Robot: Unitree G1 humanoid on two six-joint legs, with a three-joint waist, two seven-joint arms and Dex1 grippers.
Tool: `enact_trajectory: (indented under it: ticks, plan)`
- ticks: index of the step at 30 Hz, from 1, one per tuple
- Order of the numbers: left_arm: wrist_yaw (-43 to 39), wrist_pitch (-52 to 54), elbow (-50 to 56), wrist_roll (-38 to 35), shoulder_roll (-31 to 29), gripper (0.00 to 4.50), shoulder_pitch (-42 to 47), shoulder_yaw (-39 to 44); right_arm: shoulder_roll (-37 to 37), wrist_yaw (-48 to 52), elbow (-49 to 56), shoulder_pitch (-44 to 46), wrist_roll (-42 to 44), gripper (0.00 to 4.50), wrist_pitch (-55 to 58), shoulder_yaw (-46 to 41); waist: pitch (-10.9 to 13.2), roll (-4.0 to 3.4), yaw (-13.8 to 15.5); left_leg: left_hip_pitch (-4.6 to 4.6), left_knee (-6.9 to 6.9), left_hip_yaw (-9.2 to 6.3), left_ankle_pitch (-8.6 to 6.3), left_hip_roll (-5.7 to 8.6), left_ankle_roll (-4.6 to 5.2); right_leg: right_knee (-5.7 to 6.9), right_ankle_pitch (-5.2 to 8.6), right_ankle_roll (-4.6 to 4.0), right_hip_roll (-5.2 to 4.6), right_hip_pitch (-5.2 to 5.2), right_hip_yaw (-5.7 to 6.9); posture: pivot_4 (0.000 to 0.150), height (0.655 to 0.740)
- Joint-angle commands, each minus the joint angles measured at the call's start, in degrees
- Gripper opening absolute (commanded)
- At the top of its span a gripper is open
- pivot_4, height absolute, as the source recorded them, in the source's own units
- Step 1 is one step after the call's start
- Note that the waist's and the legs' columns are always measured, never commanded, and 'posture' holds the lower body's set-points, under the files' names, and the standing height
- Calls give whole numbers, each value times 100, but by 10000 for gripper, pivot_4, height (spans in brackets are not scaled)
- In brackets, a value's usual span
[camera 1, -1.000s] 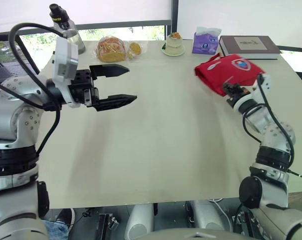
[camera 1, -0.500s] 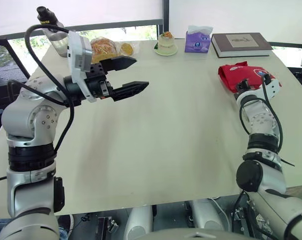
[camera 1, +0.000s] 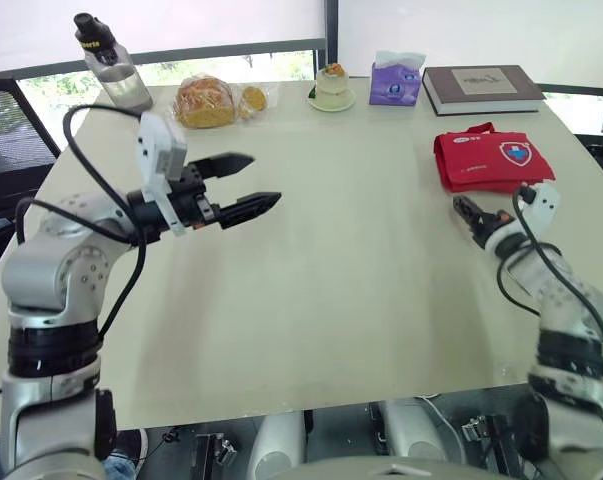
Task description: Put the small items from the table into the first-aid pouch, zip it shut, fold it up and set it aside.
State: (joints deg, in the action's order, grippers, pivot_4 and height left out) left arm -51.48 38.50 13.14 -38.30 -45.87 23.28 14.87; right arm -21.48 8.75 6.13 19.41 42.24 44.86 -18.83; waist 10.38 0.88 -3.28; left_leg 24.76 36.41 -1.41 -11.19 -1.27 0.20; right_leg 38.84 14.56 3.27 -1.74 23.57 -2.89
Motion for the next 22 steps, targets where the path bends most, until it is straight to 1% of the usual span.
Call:
enact_trajectory:
  ticks: [1, 5, 7, 9, 10, 12, 18, 22]
  plan:
    - [244, -67, 449, 197, -167, 45000, -572, 334, -667, 853, 1056, -615, -183, 43917, -189, 198, 0, 0, 16, -1, 0, 0, 0, 0, 0, 0, 0, 0, 0, 0, 0, 1500, 7332]
    - [291, -222, 496, 440, -225, 45000, -1481, 529, -1351, 1833, 1311, -1475, -426, 43917, -712, 79, -1, 2, 82, -2, -1, 10, 0, 0, 0, -10, 1, 0, -2, -1, -8, 1500, 7332]
    - [314, -245, 473, 478, -206, 45000, -1783, 630, -1620, 2298, 1317, -1807, -600, 43917, -1053, 91, -1, 5, 104, -1, -1, 12, 0, 0, 0, -12, 1, 0, -5, -2, -8, 1500, 7332]
    - [392, -265, 395, 514, -96, 45000, -2148, 758, -1822, 2933, 1206, -2140, -865, 43917, -1776, 46, -2, 7, 124, -1, 5, 13, 0, 0, 0, -11, 5, -5, -6, -2, -8, 1500, 7332]
    - [419, -373, 406, 594, -25, 45000, -2406, 818, -1893, 3395, 1145, -2323, -903, 43917, -2202, -30, -2, 8, 126, -5, 7, 13, 0, -1, 0, -11, 12, -10, -7, -6, -7, 1500, 7332]
    - [416, -533, 521, 644, 81, 45000, -2793, 924, -1969, 4017, 1091, -2613, -882, 43917, -2702, -155, -4, 6, 125, -10, 5, 19, -1, -3, 0, -13, 20, 3, -10, -8, -10, 1500, 7332]
    - [452, -816, 931, 707, 339, 45000, -3569, 1045, -2041, 5147, 799, -2910, -499, 43917, -3200, -495, -6, 15, 139, -10, 5, 18, -1, -12, 0, -20, 17, -10, -17, -13, -7, 1500, 7332]
    - [343, -891, 1002, 530, 438, 45000, -3826, 1150, -2083, 5498, 572, -2956, -539, 43917, -3350, -526, -7, 16, 150, -9, 6, 18, -1, -12, -1, -21, 18, -12, -18, -13, -6, 1500, 7332]
